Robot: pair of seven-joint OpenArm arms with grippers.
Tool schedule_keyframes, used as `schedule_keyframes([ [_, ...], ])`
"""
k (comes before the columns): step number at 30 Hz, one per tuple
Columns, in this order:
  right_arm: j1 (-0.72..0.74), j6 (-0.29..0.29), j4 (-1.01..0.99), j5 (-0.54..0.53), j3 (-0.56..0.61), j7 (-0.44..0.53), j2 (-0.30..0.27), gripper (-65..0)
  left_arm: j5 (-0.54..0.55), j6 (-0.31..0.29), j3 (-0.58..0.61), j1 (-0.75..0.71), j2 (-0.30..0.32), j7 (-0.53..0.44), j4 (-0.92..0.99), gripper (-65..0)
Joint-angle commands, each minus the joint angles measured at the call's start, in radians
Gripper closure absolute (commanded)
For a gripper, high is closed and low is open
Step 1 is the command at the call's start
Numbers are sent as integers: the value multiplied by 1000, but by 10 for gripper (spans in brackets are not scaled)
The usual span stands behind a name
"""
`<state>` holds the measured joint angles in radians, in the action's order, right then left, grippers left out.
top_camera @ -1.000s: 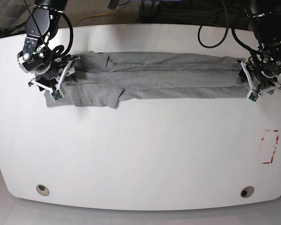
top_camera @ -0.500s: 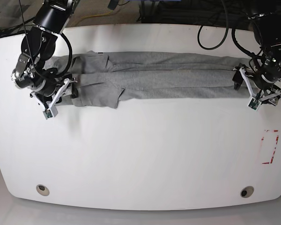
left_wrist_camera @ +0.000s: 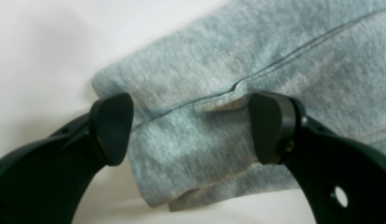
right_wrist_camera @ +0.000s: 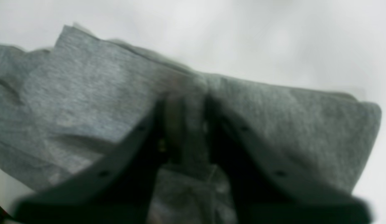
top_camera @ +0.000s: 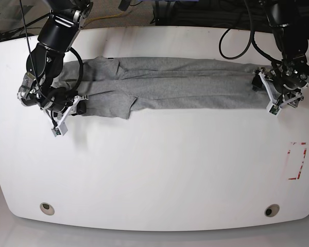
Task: Fold the T-shirt properly
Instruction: 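Grasp the folded strip ends with both grippers and pull them apart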
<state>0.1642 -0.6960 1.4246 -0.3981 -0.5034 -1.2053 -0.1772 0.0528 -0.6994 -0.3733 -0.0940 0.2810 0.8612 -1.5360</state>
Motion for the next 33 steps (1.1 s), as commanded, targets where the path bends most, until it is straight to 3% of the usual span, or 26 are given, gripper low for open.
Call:
schedule_keyframes([
  [1, 22, -2, 14, -19, -1, 18, -12, 0, -28, 1, 0, -3, 11, 17, 15, -553],
  [9, -38, -2, 130, -20, -76, 9, -12, 0, -28, 1, 1, -3, 11, 17, 13, -553],
  [14, -102, -2, 261, -20, -123, -60, -8, 0, -28, 1, 1, -3, 11, 17, 16, -553],
  [18, -133, -2, 253, -14, -134, -55, -8, 0, -28, 1, 1, -3, 11, 17, 15, -553],
  [19, -139, -2, 236, -12, -134, -43, -8, -11, -28, 1, 1, -3, 11, 17, 18, -553],
  [27, -171, -2, 166, -20, -136, 18, -31, -300, -21, 1, -2, 9, 8, 17, 1, -553],
  [30, -208, -2, 276, -45, -136, 18, -26, -339, -20, 1, -28, 36, 1, 22, -44, -553],
  [33, -262, -2, 368, -149, -126, 17, -26, -346, 17, 1, -80, 47, -41, 22, -79, -554],
])
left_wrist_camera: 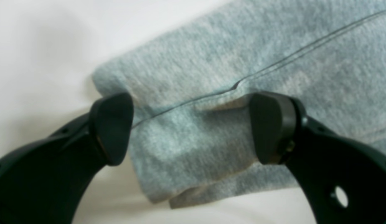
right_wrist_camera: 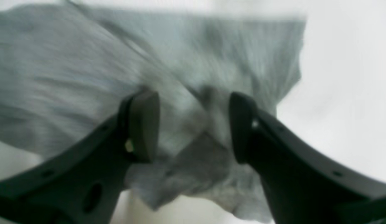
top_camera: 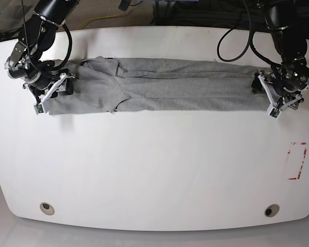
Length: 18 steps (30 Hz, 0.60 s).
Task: Fold the T-shirt properly
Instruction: 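Grasp the folded strip ends with both grippers and pull them apart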
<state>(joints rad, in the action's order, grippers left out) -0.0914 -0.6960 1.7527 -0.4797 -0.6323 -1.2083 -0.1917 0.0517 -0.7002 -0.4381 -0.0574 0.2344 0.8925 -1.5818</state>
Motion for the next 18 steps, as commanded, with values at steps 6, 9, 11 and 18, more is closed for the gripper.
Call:
schedule_keyframes([
  [6, -60, -2, 56, -261, 84, 20, -12, -346, 207, 2, -77, 37, 0, 37, -96, -560],
  [9, -66, -2, 2, -261, 141, 20, -12, -346, 290, 2, -133, 40, 0, 119, -96, -561],
  [11, -64, -2, -64, -261, 157, 35, -12, -346, 345, 2, -178, 58, 1, 167, -93, -562],
  [18, -51, -2, -234, -261, 164, 107, -22, -346, 489, 2, -299, 64, 49, 274, 19, -650],
])
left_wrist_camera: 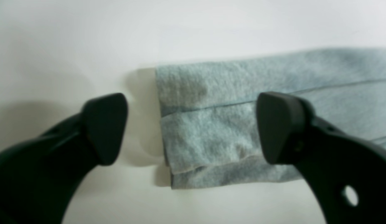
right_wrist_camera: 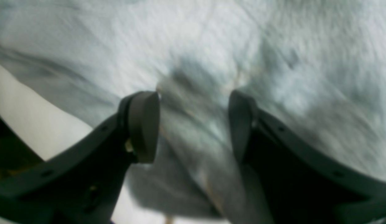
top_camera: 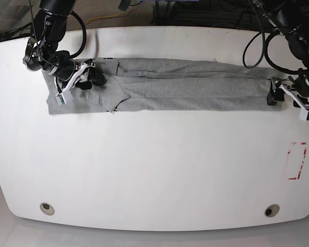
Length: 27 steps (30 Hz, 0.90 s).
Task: Fold the T-shirt properly
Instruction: 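Grasp the folded strip ends with both grippers and pull them apart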
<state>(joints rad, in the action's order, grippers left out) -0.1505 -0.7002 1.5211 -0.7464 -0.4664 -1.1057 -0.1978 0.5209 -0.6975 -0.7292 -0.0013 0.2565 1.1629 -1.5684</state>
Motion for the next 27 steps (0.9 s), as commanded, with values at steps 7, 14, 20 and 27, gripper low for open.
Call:
schedule_keyframes([
  [7, 5, 2, -23, 6, -2, 20, -29, -346, 46, -1, -8, 10, 80, -11, 179, -650],
  [14, 5, 2, -20, 6, -2, 20, -29, -344, 48, -1, 26, 7, 86, -48, 267, -650],
  [20, 7, 2, -18, 4, -2, 20, -29, -344, 49, -1, 78, 4, 80, -48, 271, -650],
  [27, 9, 2, -18, 4, -2, 20, -27, -344, 49, -1, 130, 1, 80, 71, 265, -300],
])
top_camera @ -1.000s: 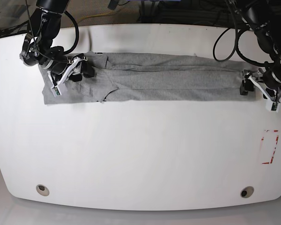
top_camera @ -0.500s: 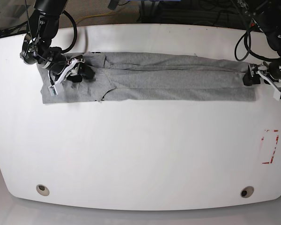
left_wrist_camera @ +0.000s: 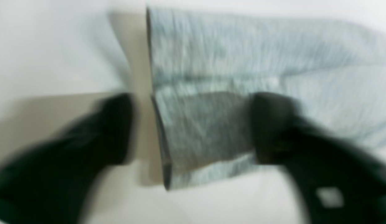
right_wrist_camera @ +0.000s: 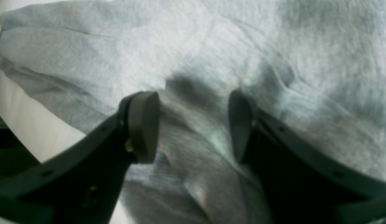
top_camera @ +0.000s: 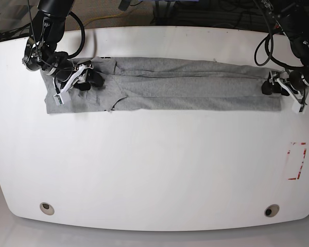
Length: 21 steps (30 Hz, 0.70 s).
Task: Fold the T-shirt properly
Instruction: 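Grasp the folded strip ends with both grippers and pull them apart, then release the strip end and move the left gripper inward to grasp the strip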
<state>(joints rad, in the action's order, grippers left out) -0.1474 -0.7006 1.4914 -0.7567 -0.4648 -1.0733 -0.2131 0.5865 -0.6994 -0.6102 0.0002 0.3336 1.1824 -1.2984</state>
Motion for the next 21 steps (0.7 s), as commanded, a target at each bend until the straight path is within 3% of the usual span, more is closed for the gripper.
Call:
schedule_keyframes([
  [1, 6, 2, 12, 15, -4, -12, -12, -344, -17, 1, 16, -1, 3, 55, -5, -221],
  [3, 6, 2, 12, 13, -4, -12, -12, -344, -18, 1, 16, -1, 3, 54, -5, -85],
  [5, 7, 2, 12, 13, -4, -12, -12, -344, -18, 1, 17, -1, 3, 54, -10, -7],
  [10, 7, 2, 12, 13, -4, -12, -12, -344, -23, 1, 26, -32, 2, 58, -224, -4],
  [16, 7, 2, 8, 18, -4, -12, -12, -344, -20, 1, 146, -131, 0, 58, -593, -3],
  [21, 7, 2, 8, 18, -2, -12, -12, -344, -23, 1, 313, -144, -74, 58, -696, -3],
])
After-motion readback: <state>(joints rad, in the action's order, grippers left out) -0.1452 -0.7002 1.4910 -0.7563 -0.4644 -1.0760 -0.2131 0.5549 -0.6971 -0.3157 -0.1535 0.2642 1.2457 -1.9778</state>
